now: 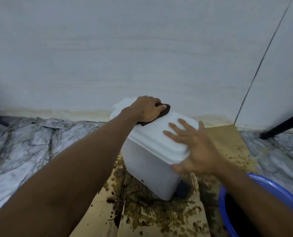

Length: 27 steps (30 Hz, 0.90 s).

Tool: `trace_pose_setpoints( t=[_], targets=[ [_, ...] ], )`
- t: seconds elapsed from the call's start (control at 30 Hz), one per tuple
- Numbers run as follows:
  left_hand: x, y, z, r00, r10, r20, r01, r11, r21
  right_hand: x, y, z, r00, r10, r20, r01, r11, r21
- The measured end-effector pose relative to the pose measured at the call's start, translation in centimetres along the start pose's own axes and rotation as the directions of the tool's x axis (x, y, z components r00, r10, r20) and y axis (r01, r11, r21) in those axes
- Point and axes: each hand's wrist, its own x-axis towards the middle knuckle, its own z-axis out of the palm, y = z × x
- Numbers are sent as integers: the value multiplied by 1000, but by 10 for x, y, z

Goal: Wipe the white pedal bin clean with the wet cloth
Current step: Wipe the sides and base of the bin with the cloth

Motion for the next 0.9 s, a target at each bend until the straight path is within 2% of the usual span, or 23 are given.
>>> trace_pose_setpoints(
  t=[0.07, 0.13, 0.23, 0.33, 0.43, 0.53, 0.67, 0.73, 0.8, 0.9],
  targets=[
    [-3, -1, 2, 995, -95, -23, 93, 994, -65, 4, 36, -24, 986, 25, 163, -43, 993, 109],
    [-13, -3, 6, 988, -145, -50, 139, 984, -109, 10, 60, -38, 981, 8, 193, -37, 988, 149],
    [-38, -4, 7, 987, -147, -61, 139, 983, -116, 14, 63, -40, 974, 28, 223, -90, 958, 271],
    [-69, 0, 13, 987, -124, -99, 114, 988, -100, 5, 50, -38, 977, 87, 195, -153, 922, 355],
    [-108, 11, 34, 972, -38, -231, 35, 999, -16, -10, 40, -33, 967, 186, 175, -242, 886, 396],
    [-133, 25, 57, 950, 29, -310, -25, 1000, 18, -22, 31, -31, 951, 237, 197, -291, 899, 327],
    [-149, 57, 78, 942, 79, -326, -73, 997, 33, -27, 13, -35, 931, 275, 240, -332, 912, 243],
    [-150, 63, 82, 938, 102, -332, -101, 995, 21, -29, 7, -36, 916, 319, 245, -385, 870, 307],
    [-149, 61, 77, 936, 122, -331, -123, 992, 18, -25, -2, -35, 890, 399, 220, -455, 780, 430],
    [-150, 56, 69, 941, 97, -324, -154, 975, -158, -13, -22, -25, 864, 500, 65, -486, 792, 370]
  ],
)
